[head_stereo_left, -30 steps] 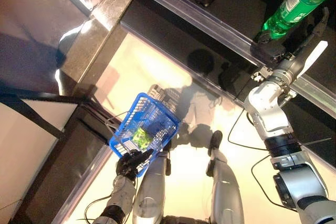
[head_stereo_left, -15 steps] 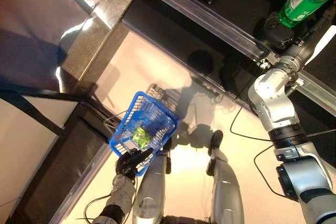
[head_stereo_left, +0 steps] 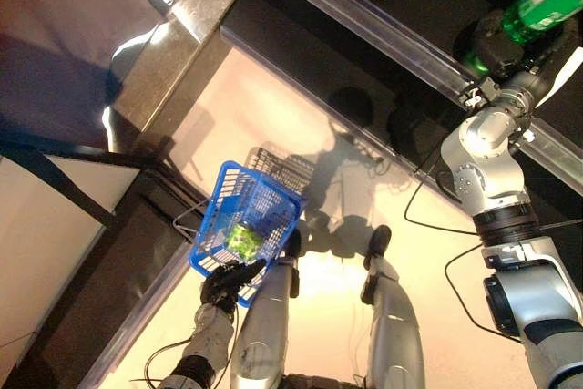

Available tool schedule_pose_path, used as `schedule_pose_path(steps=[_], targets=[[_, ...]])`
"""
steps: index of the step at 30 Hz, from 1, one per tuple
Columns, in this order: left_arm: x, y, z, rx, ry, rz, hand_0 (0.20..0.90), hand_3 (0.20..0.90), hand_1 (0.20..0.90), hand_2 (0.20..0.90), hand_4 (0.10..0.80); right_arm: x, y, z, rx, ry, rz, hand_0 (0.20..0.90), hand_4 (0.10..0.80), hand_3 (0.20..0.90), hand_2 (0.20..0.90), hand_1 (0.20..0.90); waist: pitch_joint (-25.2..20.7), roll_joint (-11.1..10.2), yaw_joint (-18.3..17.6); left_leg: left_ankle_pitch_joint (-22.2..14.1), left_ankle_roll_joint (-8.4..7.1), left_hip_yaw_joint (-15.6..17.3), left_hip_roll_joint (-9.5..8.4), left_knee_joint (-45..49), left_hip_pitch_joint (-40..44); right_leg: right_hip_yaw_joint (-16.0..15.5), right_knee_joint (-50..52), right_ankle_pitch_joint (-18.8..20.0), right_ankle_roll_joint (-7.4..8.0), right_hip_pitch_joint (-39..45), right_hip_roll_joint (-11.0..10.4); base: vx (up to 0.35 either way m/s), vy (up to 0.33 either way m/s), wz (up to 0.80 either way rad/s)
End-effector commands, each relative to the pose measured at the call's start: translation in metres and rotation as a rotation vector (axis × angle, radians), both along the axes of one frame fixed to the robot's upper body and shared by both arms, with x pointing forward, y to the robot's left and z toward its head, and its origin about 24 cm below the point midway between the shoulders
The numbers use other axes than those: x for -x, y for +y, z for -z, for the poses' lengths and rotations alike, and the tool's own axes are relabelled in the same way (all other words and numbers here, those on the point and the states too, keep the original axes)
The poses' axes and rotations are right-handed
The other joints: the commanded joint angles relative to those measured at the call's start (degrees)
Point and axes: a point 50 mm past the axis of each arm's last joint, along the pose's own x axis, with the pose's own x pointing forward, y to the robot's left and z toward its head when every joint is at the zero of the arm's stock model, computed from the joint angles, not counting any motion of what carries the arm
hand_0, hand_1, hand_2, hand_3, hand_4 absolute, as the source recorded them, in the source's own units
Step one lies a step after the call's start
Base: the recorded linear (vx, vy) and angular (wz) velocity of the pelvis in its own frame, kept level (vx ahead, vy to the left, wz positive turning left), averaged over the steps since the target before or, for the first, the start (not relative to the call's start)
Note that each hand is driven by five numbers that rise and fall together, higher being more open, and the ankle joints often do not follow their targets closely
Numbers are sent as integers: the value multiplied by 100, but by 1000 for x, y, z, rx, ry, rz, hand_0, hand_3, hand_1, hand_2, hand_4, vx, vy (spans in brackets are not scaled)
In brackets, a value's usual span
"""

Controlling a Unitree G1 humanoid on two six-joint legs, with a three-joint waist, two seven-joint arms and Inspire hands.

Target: Pick up the drink and place into the basket.

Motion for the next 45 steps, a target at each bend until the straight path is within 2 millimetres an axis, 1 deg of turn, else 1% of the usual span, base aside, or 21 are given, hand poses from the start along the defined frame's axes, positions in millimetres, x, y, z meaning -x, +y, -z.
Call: schedule_pose_path(steps=[1, 4, 13, 15, 18, 21, 24, 26, 28, 29, 30, 32, 34, 37, 39, 40, 41, 43, 45], targets=[[31, 25, 8, -46, 28, -37, 300, 200, 300, 300, 100, 24, -8, -84, 79, -345, -43, 300, 100, 200, 300, 300, -106, 76, 44, 199, 170, -412, -204, 91, -247, -153, 824, -811, 13, 159, -68, 0, 0, 0], [33, 27, 10, -45, 36, -52, 300, 200, 300, 300, 100, 21, -11, -82, 61, -338, -59, 300, 100, 200, 300, 300, -106, 75, 64, 173, 183, -423, -228, 122, -237, -149, 852, -827, 15, 172, -76, 0, 0, 0], [31, 32, 6, -54, 18, -46, 300, 200, 300, 300, 100, 17, -26, -92, 72, -317, -20, 300, 100, 200, 300, 300, -106, 78, 156, 181, 193, -426, -244, 106, -210, -219, 835, -818, 43, 219, -100, -10, 1, 0], [30, 34, 5, -55, 14, -46, 300, 200, 300, 300, 100, 18, -26, -96, 80, -325, -20, 300, 100, 200, 300, 300, -106, 74, 163, 179, 198, -427, -252, 101, -196, -230, 844, -823, 46, 228, -95, -54, 4, 3], [32, 39, 3, -41, -37, -95, 300, 200, 300, 300, 100, 20, -22, -98, 113, -347, -35, 300, 100, 200, 300, 300, -106, 68, 158, 176, 198, -457, -254, 89, -125, -224, 870, -856, 27, 286, -68, -40, 15, 2], [21, 41, -10, -43, -140, -96, 300, 200, 300, 300, 100, 28, -9, -102, 178, -384, -62, 300, 100, 200, 300, 300, -106, 67, 132, 162, 198, -434, -254, 61, -9, -241, 905, -913, 13, 379, -76, -35, 30, 0], [16, 42, -17, -51, -172, -92, 300, 200, 300, 300, 100, 34, -3, -102, 204, -401, -76, 300, 100, 200, 300, 300, -106, 63, 114, 151, 197, -423, -260, 74, 46, -247, 933, -936, 5, 434, -87, -11, 4, 0], [7, 47, -31, -73, -272, -84, 300, 200, 300, 300, 100, 47, 13, -102, 283, -441, -124, 300, 100, 200, 300, 300, -106, 43, 63, 122, 175, -417, -250, 100, 240, -260, 1014, -1026, -21, 625, -99, -42, 27, 0], [1, 49, -41, -84, -334, -72, 300, 200, 300, 300, 100, 54, 21, -100, 334, -458, -156, 300, 100, 200, 300, 300, -106, 39, 27, 106, 158, -414, -235, 119, 380, -276, 1061, -1083, -55, 766, -100, -16, 33, -3], [-1, 50, -49, -97, -374, -58, 300, 200, 300, 300, 100, 59, 26, -97, 366, -460, -179, 300, 100, 200, 300, 300, -106, 34, 8, 87, 151, -421, -231, 122, 524, -286, 1109, -1138, -81, 903, -98, 7, 26, -3], [-2, 50, -51, -96, -395, -54, 300, 200, 300, 300, 100, 61, 28, -94, 382, -460, -194, 300, 100, 200, 300, 300, -106, 31, -1, 77, 144, -423, -230, 121, 599, -288, 1124, -1164, -94, 977, -96, 0, 0, 0], [-6, 48, -66, -87, -474, -29, 300, 200, 300, 300, 100, 69, 39, -82, 445, -453, -252, 300, 100, 200, 300, 300, -106, 8, -23, 39, 115, -436, -227, 110, 946, -307, 1157, -1262, -145, 1342, -98, 65, 17, 3], [-6, 46, -74, -90, -523, 7, 300, 200, 300, 300, 100, 73, 42, -76, 469, -451, -296, 300, 100, 200, 300, 300, -133, -9, -21, 37, 93, -453, -225, 88, 1123, -338, 1132, -1306, -173, 1563, -104, 57, -2, 2], [-4, 43, -87, -87, -584, 79, 300, 200, 300, 300, 100, 81, 47, -62, 503, -424, -378, 300, 100, 200, 300, 300, -347, -40, 12, 61, 49, -491, -201, -43, 1403, -411, 1017, -1359, -214, 1910, -93, 82, -19, 9], [-4, 41, -91, -74, -598, 99, 300, 200, 300, 300, 100, 83, 51, -57, 504, -414, -422, 300, 100, 200, 300, 300, -426, -46, 26, 79, 31, -503, -188, -106, 1498, -443, 974, -1378, -221, 2021, -84, 59, -18, 14], [-3, 39, -94, -66, -609, 114, 300, 200, 300, 300, 100, 85, 55, -52, 509, -404, -459, 300, 100, 200, 300, 300, -483, -54, 35, 88, 18, -508, -179, -154, 1579, -456, 940, -1394, -225, 2111, -73, 80, -15, 9], [-2, 35, -100, -65, -628, 149, 300, 200, 300, 300, 100, 89, 66, -44, 523, -383, -533, 300, 100, 200, 300, 300, -583, -71, 46, 118, 2, -511, -167, -252, 1726, -465, 874, -1414, -228, 2265, -45, 87, -19, 7], [-2, 33, -104, -59, -647, 174, 300, 200, 300, 300, 100, 91, 74, -38, 537, -369, -601, 300, 100, 200, 300, 300, -645, -74, 62, 152, -12, -516, -156, -325, 1825, -477, 815, -1427, -232, 2377, -25, 50, -17, 2], [-1, 28, -112, -53, -672, 207, 300, 200, 300, 300, 100, 95, 87, -27, 535, -347, -700, 300, 100, 200, 300, 300, -740, -94, 92, 157, -25, -514, -145, -417, 1965, -518, 734, -1453, -237, 2549, -1, 41, -22, 4]])
